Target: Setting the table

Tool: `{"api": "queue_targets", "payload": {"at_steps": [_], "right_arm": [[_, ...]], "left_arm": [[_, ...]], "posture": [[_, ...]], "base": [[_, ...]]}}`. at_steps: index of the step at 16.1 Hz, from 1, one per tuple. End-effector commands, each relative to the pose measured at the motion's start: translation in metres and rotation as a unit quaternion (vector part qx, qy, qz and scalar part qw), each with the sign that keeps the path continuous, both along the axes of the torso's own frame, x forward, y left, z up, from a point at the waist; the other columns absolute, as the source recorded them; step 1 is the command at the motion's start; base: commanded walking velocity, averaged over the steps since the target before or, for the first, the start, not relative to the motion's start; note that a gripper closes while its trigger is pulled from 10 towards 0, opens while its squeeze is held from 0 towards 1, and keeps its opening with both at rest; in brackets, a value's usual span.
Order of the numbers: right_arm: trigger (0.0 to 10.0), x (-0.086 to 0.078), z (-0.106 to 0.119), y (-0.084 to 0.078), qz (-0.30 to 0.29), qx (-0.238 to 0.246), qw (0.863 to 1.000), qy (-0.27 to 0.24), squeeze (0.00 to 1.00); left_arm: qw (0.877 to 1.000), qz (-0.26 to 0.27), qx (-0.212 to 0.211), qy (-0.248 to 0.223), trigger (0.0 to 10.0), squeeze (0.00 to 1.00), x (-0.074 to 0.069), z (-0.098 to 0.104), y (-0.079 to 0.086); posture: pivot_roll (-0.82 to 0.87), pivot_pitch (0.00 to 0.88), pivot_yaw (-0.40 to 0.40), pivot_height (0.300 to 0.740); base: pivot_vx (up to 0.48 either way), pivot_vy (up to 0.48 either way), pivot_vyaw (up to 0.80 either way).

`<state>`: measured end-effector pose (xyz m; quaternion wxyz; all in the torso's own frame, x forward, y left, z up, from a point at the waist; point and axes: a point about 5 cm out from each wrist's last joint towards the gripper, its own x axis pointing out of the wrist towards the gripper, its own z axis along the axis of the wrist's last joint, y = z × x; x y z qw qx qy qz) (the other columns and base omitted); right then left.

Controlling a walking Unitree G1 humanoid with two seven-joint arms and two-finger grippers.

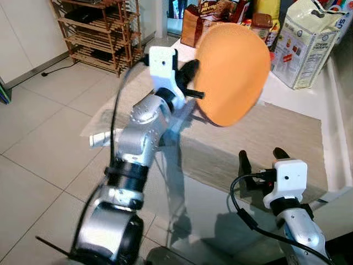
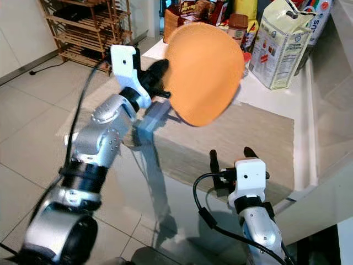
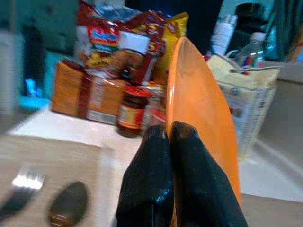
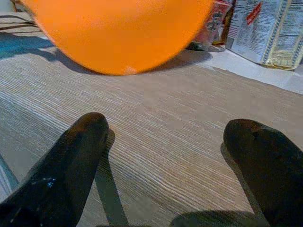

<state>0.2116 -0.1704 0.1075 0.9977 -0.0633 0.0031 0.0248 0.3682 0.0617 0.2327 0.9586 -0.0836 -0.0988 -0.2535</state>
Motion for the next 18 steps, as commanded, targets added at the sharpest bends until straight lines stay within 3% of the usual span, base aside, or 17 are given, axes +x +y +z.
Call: {"api": "queue_targets", "payload": {"at_steps": [1, 5, 9, 11, 16, 18], "right_arm": [[10.0, -0.001, -0.002, 0.0, -0.002, -0.005, 1.0, 0.003, 0.0], [10.0, 0.0, -0.004, 0.0, -0.001, -0.006, 1.0, 0.003, 0.0], [10.0, 0.003, -0.002, 0.0, -0.004, -0.002, 1.0, -0.005, 0.0], [10.0, 0.004, -0.002, 0.0, -0.003, -0.002, 1.0, -0.007, 0.0], [10.0, 0.003, -0.004, 0.002, -0.001, -0.002, 1.0, -0.004, 0.0], [10.0, 0.003, -0.005, 0.002, -0.001, -0.002, 1.0, -0.003, 0.0]], "left_arm": [[0.999, 0.012, 0.018, -0.03, 0.0, 0.0, 0.002, 0.011, 0.0], [0.999, -0.011, 0.008, -0.036, 0.0, 0.0, -0.001, 0.012, -0.007], [0.998, -0.043, -0.033, -0.01, 0.0, 0.0, -0.004, 0.009, -0.016], [0.996, -0.061, -0.056, -0.018, 0.0, 0.0, -0.008, 0.02, -0.021], [0.991, -0.061, 0.014, -0.121, 0.0, 0.0, -0.021, 0.034, -0.027], [0.991, -0.052, 0.014, -0.126, 0.0, 0.0, -0.02, 0.035, -0.025]], "posture": [[-0.12, 0.001, -0.013, 0.74], [-0.11, 0.0, -0.012, 0.74], [-0.11, 0.0, -0.006, 0.74], [-0.11, 0.002, -0.008, 0.74], [-0.1, 0.006, -0.008, 0.74], [-0.1, 0.007, -0.008, 0.74]], "base": [[0.0, 0.0, 0.0], [0.0, 0.0, 0.0], [0.0, 0.0, 0.0], [0.0, 0.0, 0.0], [0.0, 0.0, 0.0], [0.0, 0.0, 0.0]]}}
